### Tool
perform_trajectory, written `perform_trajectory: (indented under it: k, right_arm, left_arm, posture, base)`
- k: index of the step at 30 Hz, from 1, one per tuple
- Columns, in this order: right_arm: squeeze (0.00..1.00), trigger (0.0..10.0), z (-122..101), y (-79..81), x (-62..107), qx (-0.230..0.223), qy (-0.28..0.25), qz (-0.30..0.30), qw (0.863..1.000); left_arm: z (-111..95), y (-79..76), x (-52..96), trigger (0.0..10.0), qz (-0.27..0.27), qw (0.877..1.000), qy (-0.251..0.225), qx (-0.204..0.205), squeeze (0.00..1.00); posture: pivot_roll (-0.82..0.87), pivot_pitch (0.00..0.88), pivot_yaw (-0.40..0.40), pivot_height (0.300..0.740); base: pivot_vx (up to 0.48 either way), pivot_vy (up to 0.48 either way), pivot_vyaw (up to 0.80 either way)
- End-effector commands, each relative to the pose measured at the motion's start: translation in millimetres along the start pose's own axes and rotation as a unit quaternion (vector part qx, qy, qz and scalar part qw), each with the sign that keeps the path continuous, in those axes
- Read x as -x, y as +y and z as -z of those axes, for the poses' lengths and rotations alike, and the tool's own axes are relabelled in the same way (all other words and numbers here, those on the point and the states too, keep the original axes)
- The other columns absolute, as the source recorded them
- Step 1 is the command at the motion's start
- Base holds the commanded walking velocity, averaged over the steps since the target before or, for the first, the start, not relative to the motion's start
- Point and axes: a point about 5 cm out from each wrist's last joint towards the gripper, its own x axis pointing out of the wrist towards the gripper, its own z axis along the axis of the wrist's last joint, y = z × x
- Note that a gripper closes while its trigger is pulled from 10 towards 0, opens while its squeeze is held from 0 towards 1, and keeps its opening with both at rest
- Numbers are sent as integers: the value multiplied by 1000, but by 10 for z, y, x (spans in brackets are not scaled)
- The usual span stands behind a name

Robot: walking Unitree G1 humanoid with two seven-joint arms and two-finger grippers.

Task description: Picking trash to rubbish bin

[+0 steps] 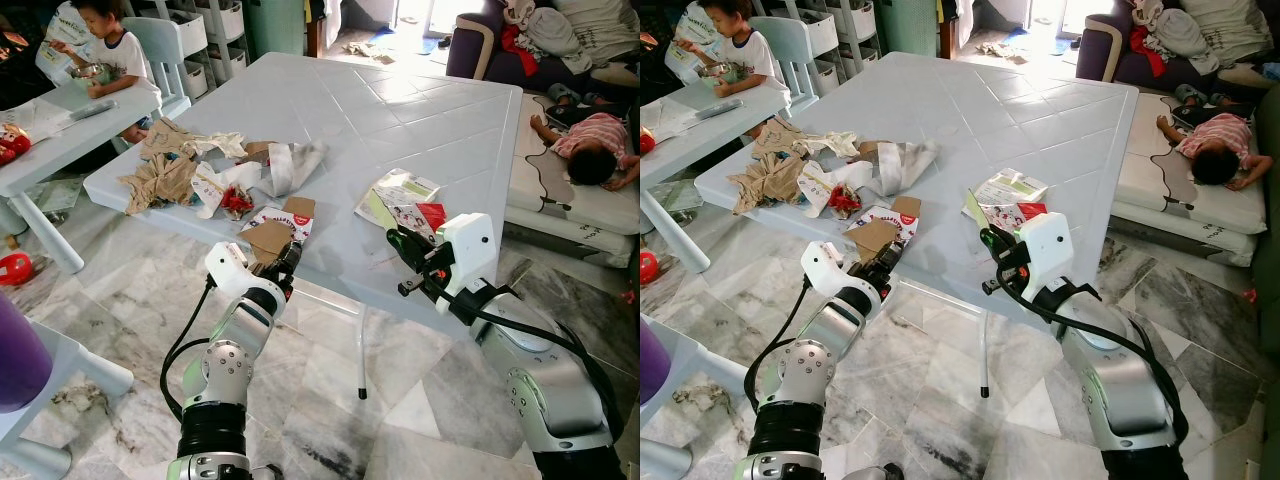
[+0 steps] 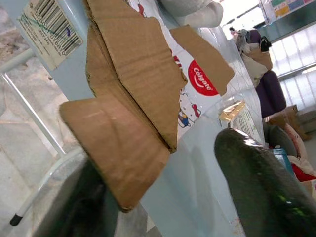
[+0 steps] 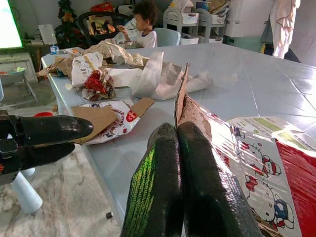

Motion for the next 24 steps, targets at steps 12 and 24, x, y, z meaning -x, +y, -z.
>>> perform_trajectory:
  k: [12,24]
  right_arm:
    - [0,0,-18,7,1,5,-3,-2,1000]
    - [0,0,1,8,-1,1,-2,0,1000]
  left_arm:
    - [-116,-6,-15,0,-12,997,-46,-53,0]
    - [-137,-166,-7,0,36,984,-66,-165,0]
  posture:
    - [-148,58,3,740]
    - [-142,54,6,740]
  base:
    - [0,0,0]
    - [0,0,0]
